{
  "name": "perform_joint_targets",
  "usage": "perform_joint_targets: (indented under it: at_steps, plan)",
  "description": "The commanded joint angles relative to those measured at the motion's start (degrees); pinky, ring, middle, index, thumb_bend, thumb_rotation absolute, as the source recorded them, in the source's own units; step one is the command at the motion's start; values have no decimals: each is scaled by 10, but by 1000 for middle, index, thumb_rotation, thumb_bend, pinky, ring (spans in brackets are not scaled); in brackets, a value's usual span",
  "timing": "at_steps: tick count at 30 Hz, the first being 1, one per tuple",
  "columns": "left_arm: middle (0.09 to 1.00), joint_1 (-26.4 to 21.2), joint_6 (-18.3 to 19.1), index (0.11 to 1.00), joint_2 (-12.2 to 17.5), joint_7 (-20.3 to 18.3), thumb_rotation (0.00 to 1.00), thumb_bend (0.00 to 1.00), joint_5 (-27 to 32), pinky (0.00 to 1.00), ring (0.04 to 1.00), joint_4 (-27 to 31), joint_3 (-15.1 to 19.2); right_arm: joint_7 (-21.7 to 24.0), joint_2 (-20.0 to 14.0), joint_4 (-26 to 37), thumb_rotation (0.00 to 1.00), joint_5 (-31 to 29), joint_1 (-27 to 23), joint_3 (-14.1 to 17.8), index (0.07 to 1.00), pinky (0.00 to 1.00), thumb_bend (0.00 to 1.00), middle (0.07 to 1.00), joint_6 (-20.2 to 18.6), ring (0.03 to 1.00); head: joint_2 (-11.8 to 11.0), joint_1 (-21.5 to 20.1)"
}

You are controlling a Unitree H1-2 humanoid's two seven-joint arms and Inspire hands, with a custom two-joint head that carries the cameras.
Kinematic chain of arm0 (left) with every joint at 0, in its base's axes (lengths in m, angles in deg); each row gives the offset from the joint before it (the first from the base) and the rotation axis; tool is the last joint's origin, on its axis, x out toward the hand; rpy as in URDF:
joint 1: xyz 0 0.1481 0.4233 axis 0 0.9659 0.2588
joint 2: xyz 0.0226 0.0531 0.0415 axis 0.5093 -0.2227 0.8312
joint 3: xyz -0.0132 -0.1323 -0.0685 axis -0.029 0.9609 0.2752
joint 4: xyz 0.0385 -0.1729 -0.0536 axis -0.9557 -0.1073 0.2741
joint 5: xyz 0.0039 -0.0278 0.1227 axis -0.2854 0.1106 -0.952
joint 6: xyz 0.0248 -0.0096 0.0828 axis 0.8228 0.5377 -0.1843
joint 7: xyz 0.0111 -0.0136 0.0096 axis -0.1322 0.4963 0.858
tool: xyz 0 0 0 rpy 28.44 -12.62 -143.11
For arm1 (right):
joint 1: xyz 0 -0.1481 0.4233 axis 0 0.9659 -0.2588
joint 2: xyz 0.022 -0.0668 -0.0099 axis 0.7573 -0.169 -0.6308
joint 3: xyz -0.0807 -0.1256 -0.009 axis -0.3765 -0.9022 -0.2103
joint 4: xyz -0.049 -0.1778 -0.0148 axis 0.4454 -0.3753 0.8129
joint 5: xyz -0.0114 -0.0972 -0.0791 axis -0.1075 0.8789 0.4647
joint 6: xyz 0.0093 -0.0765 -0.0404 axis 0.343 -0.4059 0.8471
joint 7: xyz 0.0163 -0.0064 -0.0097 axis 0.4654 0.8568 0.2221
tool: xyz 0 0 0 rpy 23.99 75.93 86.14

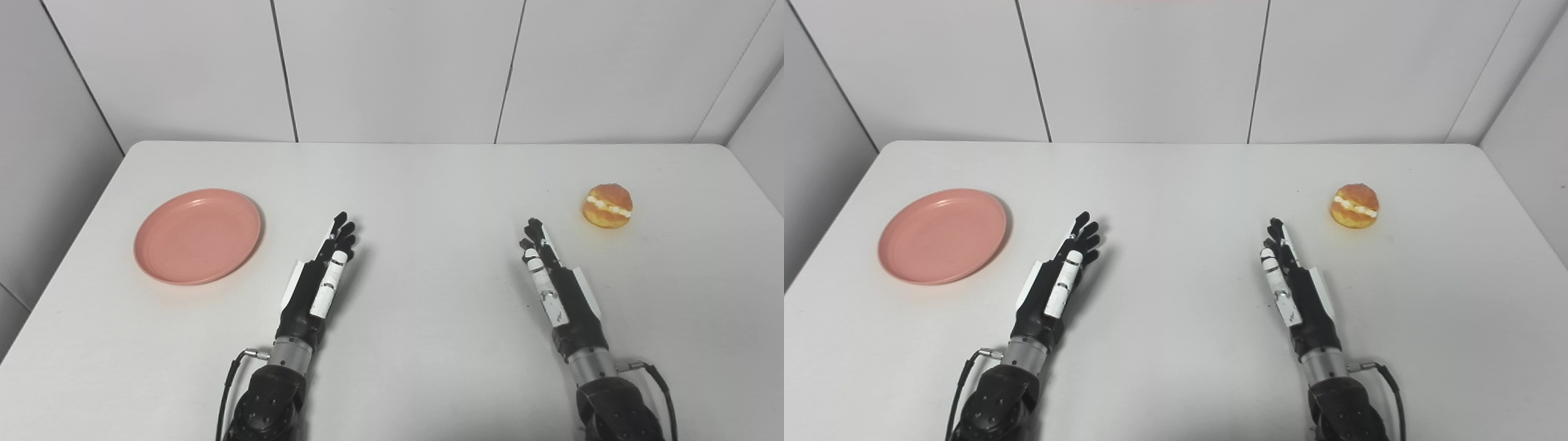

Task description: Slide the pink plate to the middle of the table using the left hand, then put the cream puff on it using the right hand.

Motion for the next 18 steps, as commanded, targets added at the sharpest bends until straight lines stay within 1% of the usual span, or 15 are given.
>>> perform_joint_targets:
  at_steps: [1,4,5,7,9,10,11,12,13,14,15,16,17,18]
  plan:
    - [969,16,4,968,3,2,1000,440,-2,946,957,-27,0,8,1,-1,1000,-7,-5,-1,1000,968,395,992,2,971,-4,8]
    - [970,16,-2,969,1,3,1000,444,-2,948,958,-33,-1,5,-3,-5,1000,1,-4,-2,1000,963,432,990,9,969,-7,19]
    - [970,16,-2,970,-2,4,1000,445,-1,949,959,-34,-1,6,-4,-8,1000,-3,-4,0,1000,963,433,990,12,968,-12,31]
    - [968,16,1,969,-7,7,1000,441,-4,953,959,-36,-3,15,-3,-14,998,-29,-4,8,1000,979,386,997,15,979,-21,46]
    - [968,16,1,968,-11,10,1000,442,-8,952,960,-40,-5,22,-5,-21,972,-44,-3,13,1000,983,348,1000,22,983,-33,63]
    - [968,17,1,967,-14,13,1000,445,-12,952,959,-43,-7,25,-7,-26,968,-47,-3,13,1000,984,351,1000,29,984,-43,78]
    - [966,17,1,965,-16,15,1000,445,-14,951,958,-45,-8,28,-10,-30,983,-49,-3,14,1000,984,340,1000,34,985,-44,81]
    - [965,16,0,964,-19,18,1000,443,-19,950,957,-49,-11,29,-13,-35,992,-47,-3,14,1000,986,334,1000,42,984,-56,97]
    - [965,16,-1,963,-21,20,1000,439,-23,948,957,-51,-13,29,-15,-40,997,-45,-3,14,1000,989,334,998,47,980,-58,100]
    - [963,15,-5,961,-24,24,1000,440,-27,944,955,-57,-14,26,-18,-44,1000,-39,-2,15,997,988,337,988,51,971,-69,116]
    - [963,14,-7,961,-26,26,1000,440,-30,944,955,-61,-15,24,-19,-47,1000,-35,-2,15,997,987,337,986,54,969,-69,116]
    - [962,13,-11,960,-29,30,1000,441,-34,942,955,-68,-17,25,-20,-50,1000,-38,-1,17,996,986,339,982,57,965,-80,134]
    - [961,12,-13,959,-31,33,1000,442,-37,939,954,-72,-18,26,-21,-52,1000,-40,-1,18,994,992,333,980,60,965,-80,134]
    - [960,11,-16,957,-34,36,1000,443,-40,936,954,-78,-19,28,-22,-54,1000,-45,0,20,993,996,328,980,64,965,-88,149]
